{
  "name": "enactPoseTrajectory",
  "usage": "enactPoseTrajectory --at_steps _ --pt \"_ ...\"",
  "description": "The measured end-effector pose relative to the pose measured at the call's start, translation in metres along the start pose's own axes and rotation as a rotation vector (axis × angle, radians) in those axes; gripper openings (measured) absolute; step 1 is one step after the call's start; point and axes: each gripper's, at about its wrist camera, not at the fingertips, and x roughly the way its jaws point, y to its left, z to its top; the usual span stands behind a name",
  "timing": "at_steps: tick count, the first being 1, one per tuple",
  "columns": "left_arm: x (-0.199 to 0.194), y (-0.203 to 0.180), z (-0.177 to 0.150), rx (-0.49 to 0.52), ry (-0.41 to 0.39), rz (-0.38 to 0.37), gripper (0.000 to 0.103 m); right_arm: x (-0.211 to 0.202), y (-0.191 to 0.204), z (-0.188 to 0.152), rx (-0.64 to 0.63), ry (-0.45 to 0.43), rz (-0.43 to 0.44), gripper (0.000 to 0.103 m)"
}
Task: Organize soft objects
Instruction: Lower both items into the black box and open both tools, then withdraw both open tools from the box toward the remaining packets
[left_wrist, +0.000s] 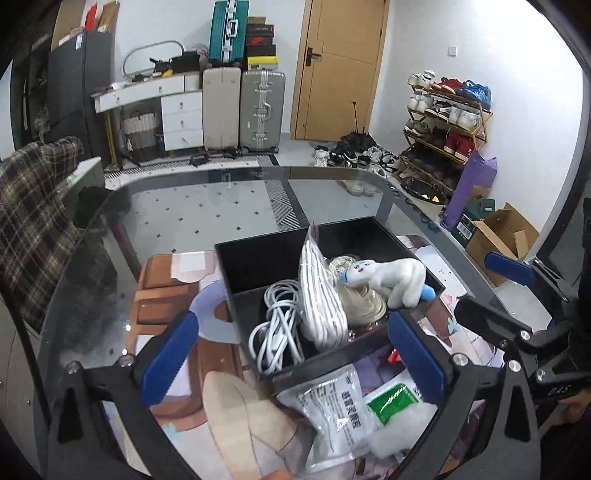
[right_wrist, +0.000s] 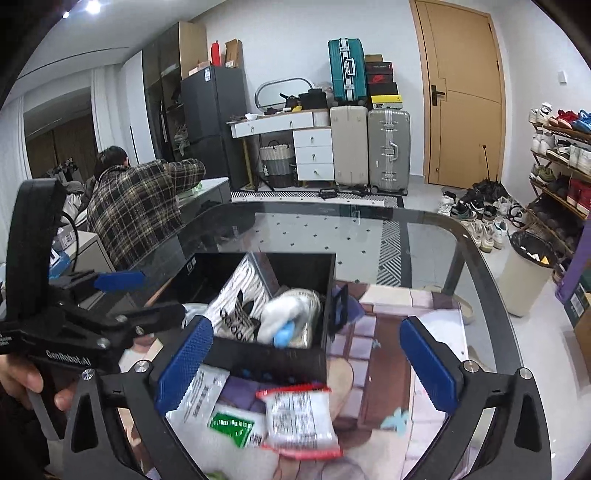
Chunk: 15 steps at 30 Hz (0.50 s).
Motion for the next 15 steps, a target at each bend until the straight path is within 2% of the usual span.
enactPoseTrajectory --at_steps 7,15 --pt "-0.021 0.002 -0.011 0.027 -0.03 0.028 0.103 -0.016 0.003 -0.015 0.006 0.013 0.017 0.103" --pt "-0.034 0.009 -0.032 0.029 -0.035 0.058 0.103 -0.022 0.015 -0.033 -0.008 0.066 0.031 0.103"
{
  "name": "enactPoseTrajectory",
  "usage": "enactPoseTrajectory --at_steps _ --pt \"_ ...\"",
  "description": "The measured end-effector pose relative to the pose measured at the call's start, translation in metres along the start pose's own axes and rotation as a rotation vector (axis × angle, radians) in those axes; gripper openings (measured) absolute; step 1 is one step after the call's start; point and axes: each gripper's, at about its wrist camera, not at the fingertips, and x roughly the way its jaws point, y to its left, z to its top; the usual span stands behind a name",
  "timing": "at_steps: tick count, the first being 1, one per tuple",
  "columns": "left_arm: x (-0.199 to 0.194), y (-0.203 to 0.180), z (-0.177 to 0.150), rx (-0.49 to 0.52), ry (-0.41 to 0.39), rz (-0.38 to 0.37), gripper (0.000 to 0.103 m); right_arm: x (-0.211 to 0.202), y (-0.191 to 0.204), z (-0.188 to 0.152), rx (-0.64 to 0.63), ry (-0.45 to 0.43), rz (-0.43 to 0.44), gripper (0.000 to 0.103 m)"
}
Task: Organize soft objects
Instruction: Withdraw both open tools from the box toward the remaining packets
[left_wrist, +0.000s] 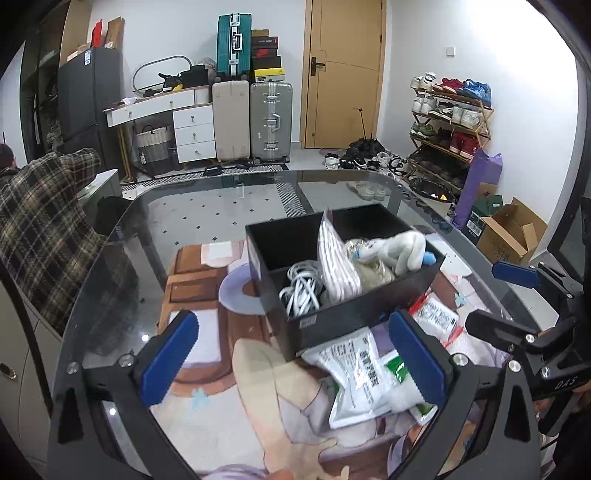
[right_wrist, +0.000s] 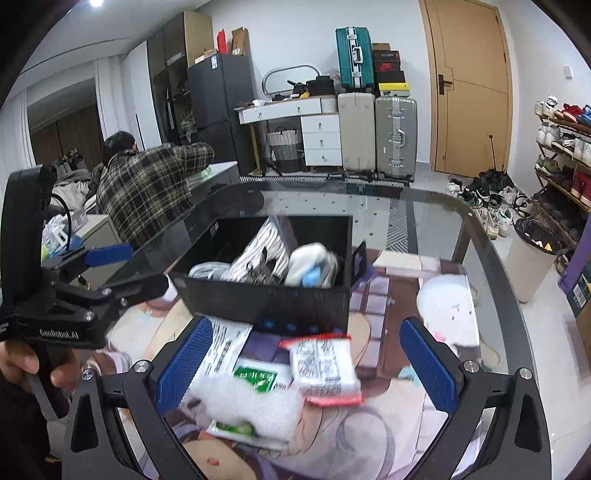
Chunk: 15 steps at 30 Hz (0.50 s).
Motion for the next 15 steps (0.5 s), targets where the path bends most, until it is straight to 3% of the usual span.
enactPoseTrajectory --at_steps 15 --pt "0.005 -0.007 -0.046 0.024 0.082 0.005 0.103 0.006 0.023 -0.037 -0.054 0.086 0.008 0.103"
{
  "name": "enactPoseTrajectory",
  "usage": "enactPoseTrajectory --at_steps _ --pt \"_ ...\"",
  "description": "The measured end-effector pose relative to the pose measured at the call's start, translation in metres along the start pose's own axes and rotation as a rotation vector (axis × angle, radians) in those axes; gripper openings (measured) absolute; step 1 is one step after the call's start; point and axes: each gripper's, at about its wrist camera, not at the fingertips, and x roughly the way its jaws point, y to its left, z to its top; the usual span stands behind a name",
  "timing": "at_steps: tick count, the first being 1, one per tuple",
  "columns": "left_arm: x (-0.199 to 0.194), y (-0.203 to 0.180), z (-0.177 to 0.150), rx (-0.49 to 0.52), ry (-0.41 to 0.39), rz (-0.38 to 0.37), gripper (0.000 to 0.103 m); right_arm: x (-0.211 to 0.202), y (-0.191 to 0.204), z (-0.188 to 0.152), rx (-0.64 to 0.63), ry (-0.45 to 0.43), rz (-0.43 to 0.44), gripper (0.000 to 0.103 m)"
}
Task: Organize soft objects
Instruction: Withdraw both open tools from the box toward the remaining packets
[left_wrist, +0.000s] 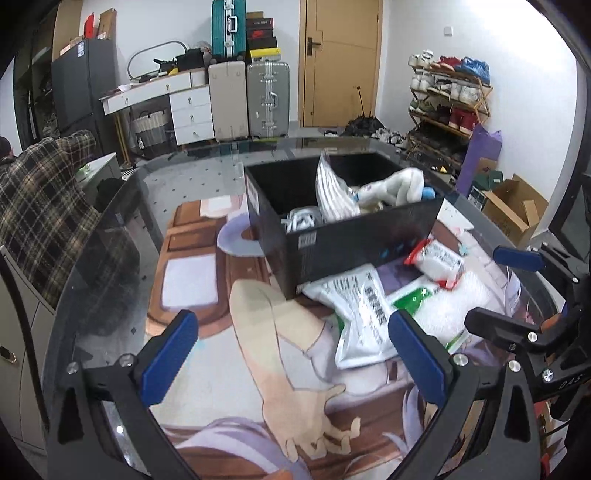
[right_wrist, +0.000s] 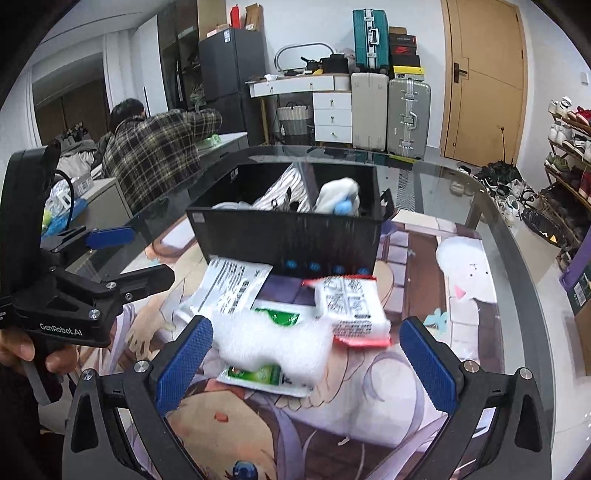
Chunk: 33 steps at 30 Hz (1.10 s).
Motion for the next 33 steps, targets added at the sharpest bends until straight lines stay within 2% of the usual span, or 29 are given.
enactPoseTrajectory --at_steps 10,28,31,33 --pt "0.009 0.003 -0.019 0.005 0.034 -0.007 0.103 0.012 0.01 -0.008 -0.01 0.042 0.008 0.103" --pt "0.014 0.003 -0.022 -0.012 0.061 -0.066 0.103 0.038 0.019 -0.005 -0.073 0.088 -0.012 0.102" --pt "0.014 0.005 -0.022 -0.017 0.062 -0.069 0.103 0.04 0.015 -0.004 -0.072 0.086 -0.007 0.102" --pt "0.014 0.005 -0.022 -0.019 0.065 -0.071 0.103 0.043 0.013 -0.004 -0.081 0.096 -0.005 0.097"
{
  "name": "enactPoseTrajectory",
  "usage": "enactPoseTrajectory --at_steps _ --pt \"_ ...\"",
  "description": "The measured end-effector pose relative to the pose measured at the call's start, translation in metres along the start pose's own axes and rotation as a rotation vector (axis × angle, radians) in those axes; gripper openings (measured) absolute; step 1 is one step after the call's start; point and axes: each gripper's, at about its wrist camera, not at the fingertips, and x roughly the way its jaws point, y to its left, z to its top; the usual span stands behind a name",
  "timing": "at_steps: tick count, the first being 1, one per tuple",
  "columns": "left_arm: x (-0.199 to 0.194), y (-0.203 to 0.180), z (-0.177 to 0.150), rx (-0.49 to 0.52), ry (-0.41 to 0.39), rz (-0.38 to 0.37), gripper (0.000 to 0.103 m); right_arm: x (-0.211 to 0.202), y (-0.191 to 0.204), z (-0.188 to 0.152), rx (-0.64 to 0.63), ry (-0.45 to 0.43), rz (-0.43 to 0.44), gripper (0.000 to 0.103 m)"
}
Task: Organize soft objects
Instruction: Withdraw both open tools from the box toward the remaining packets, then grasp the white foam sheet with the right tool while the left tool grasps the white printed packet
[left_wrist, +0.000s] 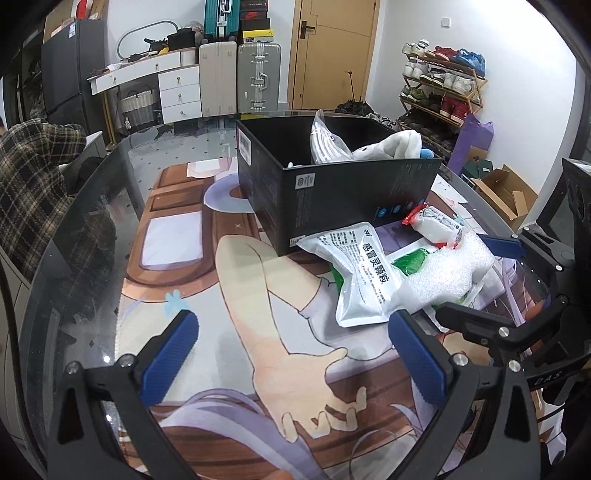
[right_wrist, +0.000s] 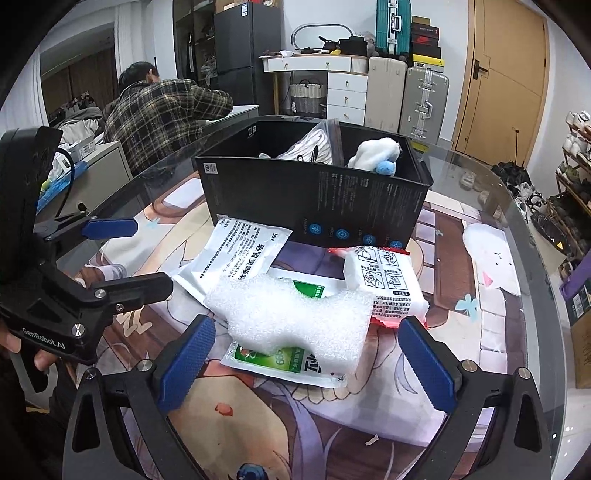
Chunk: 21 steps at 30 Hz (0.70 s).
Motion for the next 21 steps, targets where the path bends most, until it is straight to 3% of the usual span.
enactPoseTrajectory --at_steps 9,21 --pt "0.002 -0.001 -0.001 0.0 0.012 0.0 0.103 0.002 0.002 -0.004 -0.031 0.0 0.003 0.075" --pt "0.003 -0.003 -0.001 0.008 0.017 0.006 0.103 -0.013 0.002 -0.01 -0.008 -0.059 0.026 0.072"
